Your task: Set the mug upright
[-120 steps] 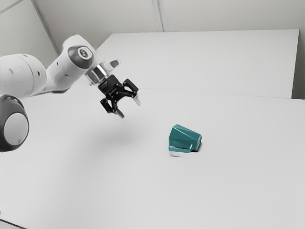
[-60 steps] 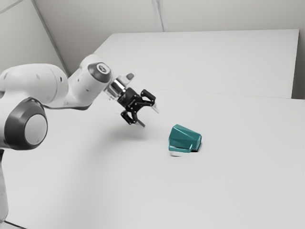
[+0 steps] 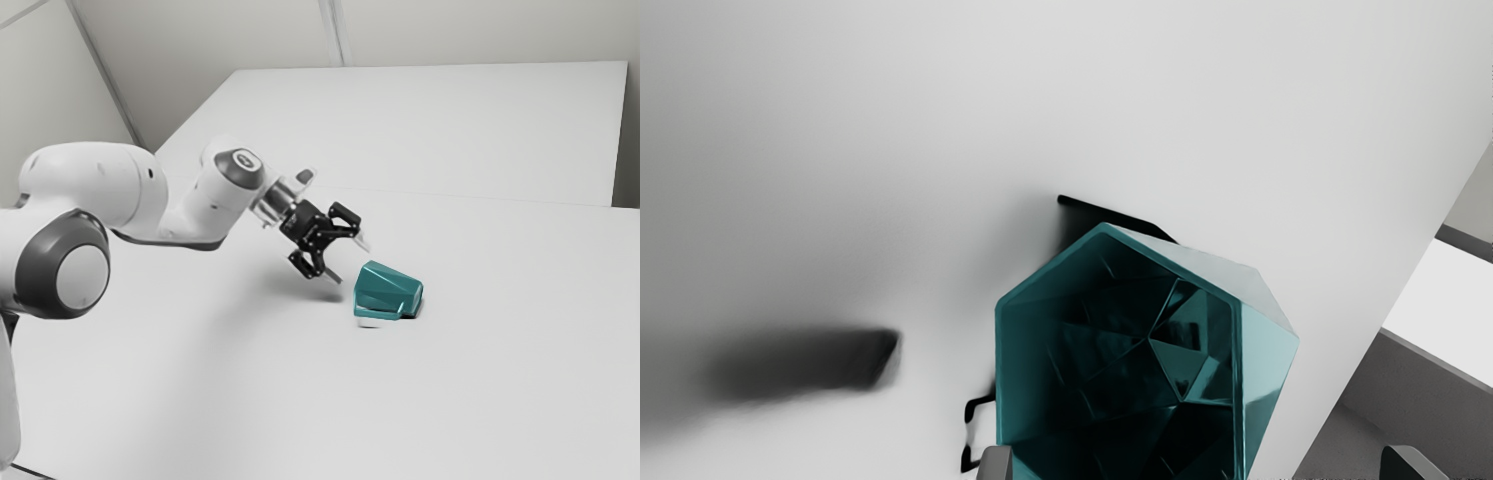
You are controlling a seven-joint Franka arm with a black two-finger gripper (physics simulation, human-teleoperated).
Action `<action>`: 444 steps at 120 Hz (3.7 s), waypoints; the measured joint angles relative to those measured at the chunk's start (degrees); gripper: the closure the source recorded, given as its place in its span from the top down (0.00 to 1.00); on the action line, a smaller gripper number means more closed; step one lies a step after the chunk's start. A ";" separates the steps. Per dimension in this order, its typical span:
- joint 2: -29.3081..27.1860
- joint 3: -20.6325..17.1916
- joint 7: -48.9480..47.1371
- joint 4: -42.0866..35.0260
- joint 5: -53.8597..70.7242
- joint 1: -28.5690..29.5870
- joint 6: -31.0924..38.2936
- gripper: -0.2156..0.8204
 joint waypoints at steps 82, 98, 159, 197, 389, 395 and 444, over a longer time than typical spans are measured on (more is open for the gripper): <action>2.76 -3.79 0.53 0.87 -3.37 -1.14 6.39 0.57; 2.75 -3.79 0.54 0.97 -3.04 -1.38 7.40 0.28; 0.32 -3.79 -1.62 3.72 2.81 -3.17 8.81 0.05; -14.52 -3.64 -9.93 -2.84 37.09 -6.06 9.77 0.04; -27.07 -1.86 -22.80 -25.95 54.08 -3.74 24.64 0.71; -28.03 -1.86 -22.81 -25.52 54.07 -3.83 23.41 0.73; -30.48 -0.14 -21.59 -13.07 56.48 -6.56 10.33 0.78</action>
